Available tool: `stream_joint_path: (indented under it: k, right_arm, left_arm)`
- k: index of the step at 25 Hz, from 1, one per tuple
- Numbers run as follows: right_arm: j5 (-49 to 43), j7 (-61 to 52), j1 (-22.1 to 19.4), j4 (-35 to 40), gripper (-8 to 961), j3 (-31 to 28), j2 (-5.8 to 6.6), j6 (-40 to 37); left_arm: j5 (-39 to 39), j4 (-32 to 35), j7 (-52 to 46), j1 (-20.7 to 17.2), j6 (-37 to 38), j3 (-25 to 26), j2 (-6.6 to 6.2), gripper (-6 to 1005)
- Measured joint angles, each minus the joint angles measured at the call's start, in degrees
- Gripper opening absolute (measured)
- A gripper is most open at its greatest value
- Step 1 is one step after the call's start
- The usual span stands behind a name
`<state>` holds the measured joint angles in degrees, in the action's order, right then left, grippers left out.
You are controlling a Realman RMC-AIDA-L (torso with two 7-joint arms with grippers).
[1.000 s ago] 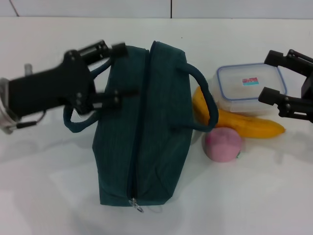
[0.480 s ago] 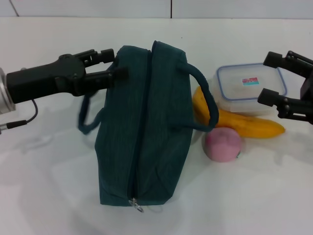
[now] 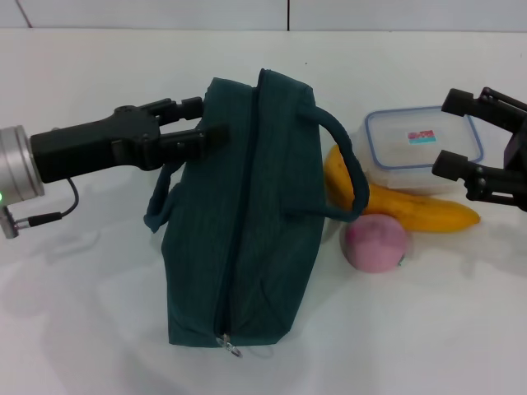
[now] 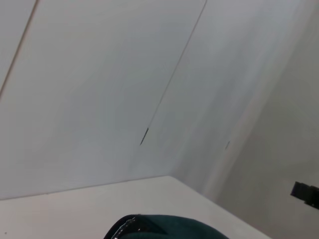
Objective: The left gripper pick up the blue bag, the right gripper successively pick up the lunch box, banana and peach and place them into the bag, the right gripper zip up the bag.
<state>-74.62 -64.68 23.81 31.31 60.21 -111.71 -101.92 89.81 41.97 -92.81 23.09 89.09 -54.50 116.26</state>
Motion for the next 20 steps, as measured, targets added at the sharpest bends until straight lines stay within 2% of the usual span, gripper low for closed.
stream_joint_path:
  k: [11, 15, 18, 20]
  right_arm:
    - [0.4, 0.7, -1.3, -3.1, 868, -0.4, -0.03, 0.3]
    - [0.5, 2.0, -2.0, -5.9, 866, -3.2, -1.32, 0.5]
    - [0.6, 2.7, -2.2, -10.8, 865, -8.6, -3.03, 0.6]
    - [1.6, 2.8, -2.0, -15.4, 864, -12.3, -3.56, 0.8]
  left_arm:
    - [1.9, 0.0, 1.9, 1.0, -2.3, 0.2, 1.2, 824]
    - [1.4, -0.3, 3.3, 1.0, -2.4, 0.3, 1.7, 705]
    - [1.4, -0.3, 3.4, 1.3, -2.5, 0.4, 2.01, 622]
    - [1.4, -0.5, 3.3, 1.8, -2.5, 0.4, 2.08, 574]
